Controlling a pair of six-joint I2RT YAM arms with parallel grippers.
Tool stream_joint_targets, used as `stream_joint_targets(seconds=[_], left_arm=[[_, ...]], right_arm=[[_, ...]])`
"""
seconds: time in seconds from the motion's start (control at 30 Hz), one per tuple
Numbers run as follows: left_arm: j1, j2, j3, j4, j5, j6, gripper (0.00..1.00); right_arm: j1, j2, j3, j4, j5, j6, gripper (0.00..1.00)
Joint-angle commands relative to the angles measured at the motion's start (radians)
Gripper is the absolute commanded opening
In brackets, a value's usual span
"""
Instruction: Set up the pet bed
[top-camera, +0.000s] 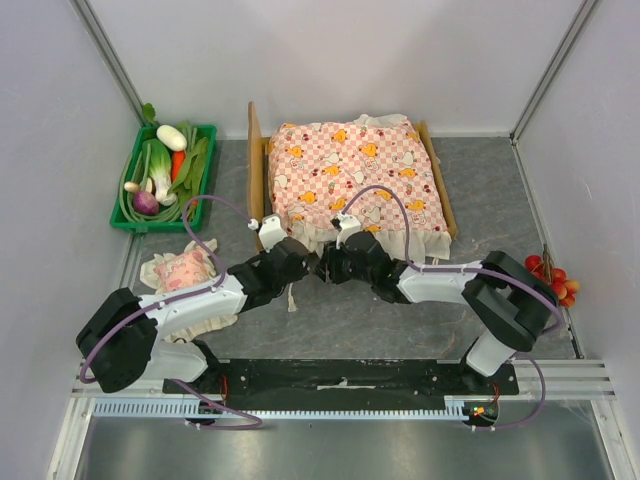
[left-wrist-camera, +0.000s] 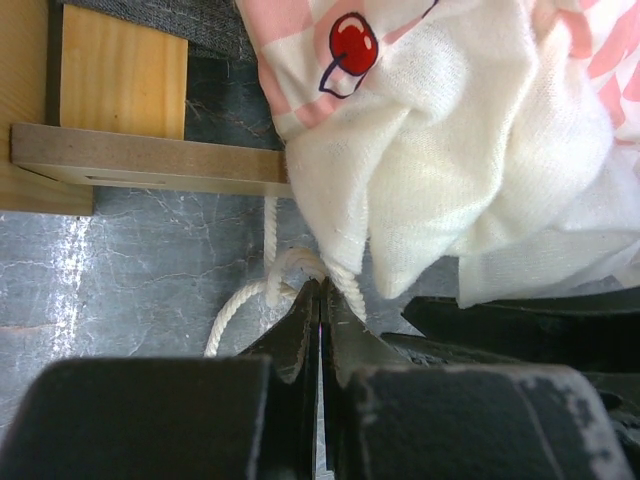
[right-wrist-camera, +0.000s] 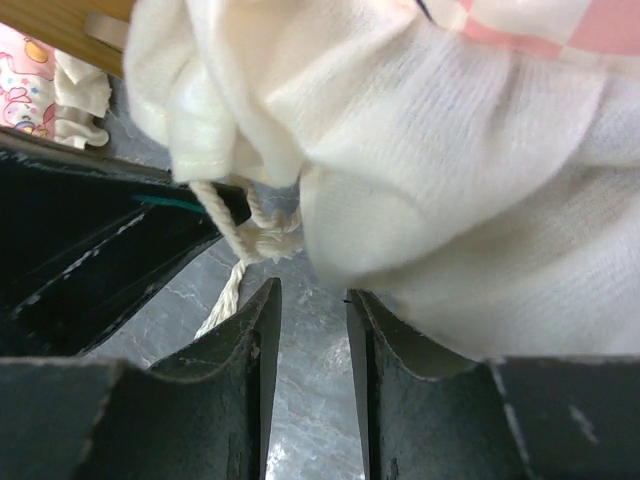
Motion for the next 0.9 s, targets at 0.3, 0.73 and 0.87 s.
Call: stream_joint_targets(seconds=[0.3,0.73,0.87], left_arm=[[0.017,0.004,0.047,0.019,-0.027,-0.019,0.02],[0.028,0.016,0.052,0.022,-0.004,-0.016,0.02],[0.031,0.017,0.055,0.028,0.007,-0.016,0.02]], right_arm=[[-0.023,0.11,0.089,0.143,-0.086,-0.064,0.46],[-0.035,0.171,0.103,0.236,-0.237,-0.104,0.46],[-0.037,0.183,0.1,0.29,-0.279,-0.119,0.45]])
